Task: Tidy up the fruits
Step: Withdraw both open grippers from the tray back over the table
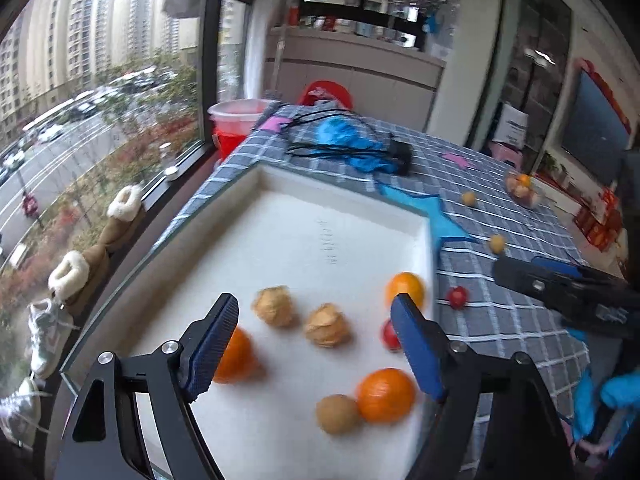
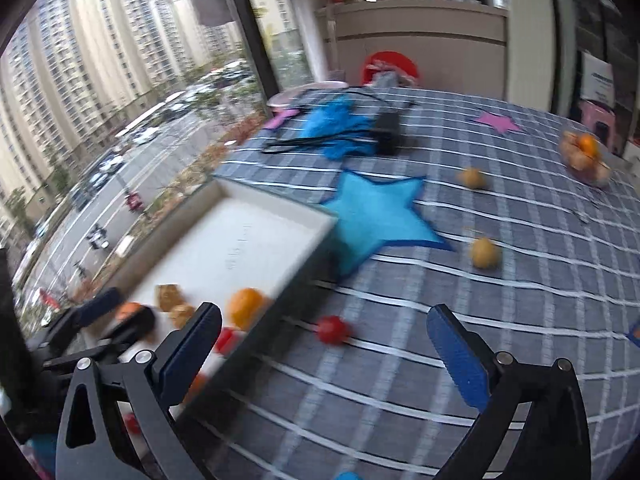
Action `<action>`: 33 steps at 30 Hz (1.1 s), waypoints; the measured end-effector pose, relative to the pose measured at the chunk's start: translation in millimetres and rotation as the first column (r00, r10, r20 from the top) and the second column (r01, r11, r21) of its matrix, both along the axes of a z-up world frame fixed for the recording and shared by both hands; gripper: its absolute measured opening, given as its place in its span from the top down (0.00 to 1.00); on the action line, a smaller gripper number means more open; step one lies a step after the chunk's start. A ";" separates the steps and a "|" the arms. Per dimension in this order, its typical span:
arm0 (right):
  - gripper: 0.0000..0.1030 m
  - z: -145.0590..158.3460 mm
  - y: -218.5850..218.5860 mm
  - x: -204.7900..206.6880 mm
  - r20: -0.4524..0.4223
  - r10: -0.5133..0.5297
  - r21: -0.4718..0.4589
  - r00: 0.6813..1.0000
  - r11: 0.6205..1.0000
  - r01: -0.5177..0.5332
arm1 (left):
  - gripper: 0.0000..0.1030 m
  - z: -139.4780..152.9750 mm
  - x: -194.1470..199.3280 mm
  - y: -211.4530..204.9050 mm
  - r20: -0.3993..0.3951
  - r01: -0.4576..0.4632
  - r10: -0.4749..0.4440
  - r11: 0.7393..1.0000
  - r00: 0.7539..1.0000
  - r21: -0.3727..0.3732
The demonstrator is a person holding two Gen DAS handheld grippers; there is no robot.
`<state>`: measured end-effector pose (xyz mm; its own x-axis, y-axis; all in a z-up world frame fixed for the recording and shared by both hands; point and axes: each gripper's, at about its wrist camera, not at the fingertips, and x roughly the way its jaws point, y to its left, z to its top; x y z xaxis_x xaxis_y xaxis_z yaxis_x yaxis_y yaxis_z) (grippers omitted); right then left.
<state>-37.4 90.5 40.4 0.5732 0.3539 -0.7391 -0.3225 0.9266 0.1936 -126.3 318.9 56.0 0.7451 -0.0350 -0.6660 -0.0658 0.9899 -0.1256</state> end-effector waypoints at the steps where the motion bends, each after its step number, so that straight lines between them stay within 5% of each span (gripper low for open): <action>1: 0.00 -2.7 -8.9 2.4 -0.010 -0.023 -0.009 1.000 1.000 0.023 | 0.21 2.6 -0.9 -10.5 0.004 0.029 -0.029 1.000 1.000 0.008; 12: 0.00 -44.2 -107.4 -5.2 -0.027 -0.214 -0.224 0.976 0.953 0.203 | 0.21 -8.6 14.5 -123.1 -0.089 0.240 -0.231 0.965 0.969 0.110; 20: 0.00 -50.3 -142.0 -19.9 -0.042 -0.217 -0.099 0.975 0.972 0.213 | 0.21 -38.2 46.2 -153.8 -0.202 0.181 -0.151 0.974 0.968 0.137; 29: 0.00 -52.3 -135.6 -20.0 -0.033 -0.221 -0.132 0.975 0.968 0.215 | 0.21 -51.4 77.2 -152.9 -0.207 0.088 -0.051 0.981 0.977 0.173; 32: 0.00 -51.9 -137.7 -21.0 -0.034 -0.221 -0.111 0.975 0.970 0.217 | 0.36 -51.0 78.5 -152.8 -0.190 0.085 -0.055 0.984 0.980 0.157; 33: 0.00 -51.7 -139.3 -21.2 -0.034 -0.222 -0.105 0.974 0.970 0.217 | 0.53 -49.9 77.1 -153.7 -0.182 0.084 -0.052 0.981 0.982 0.173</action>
<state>-58.6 -48.7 -11.3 0.5935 0.1459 -0.7915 -0.1021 0.9891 0.1058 -49.2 165.2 6.1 0.6161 0.0498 -0.7861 -0.0024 0.9981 0.0614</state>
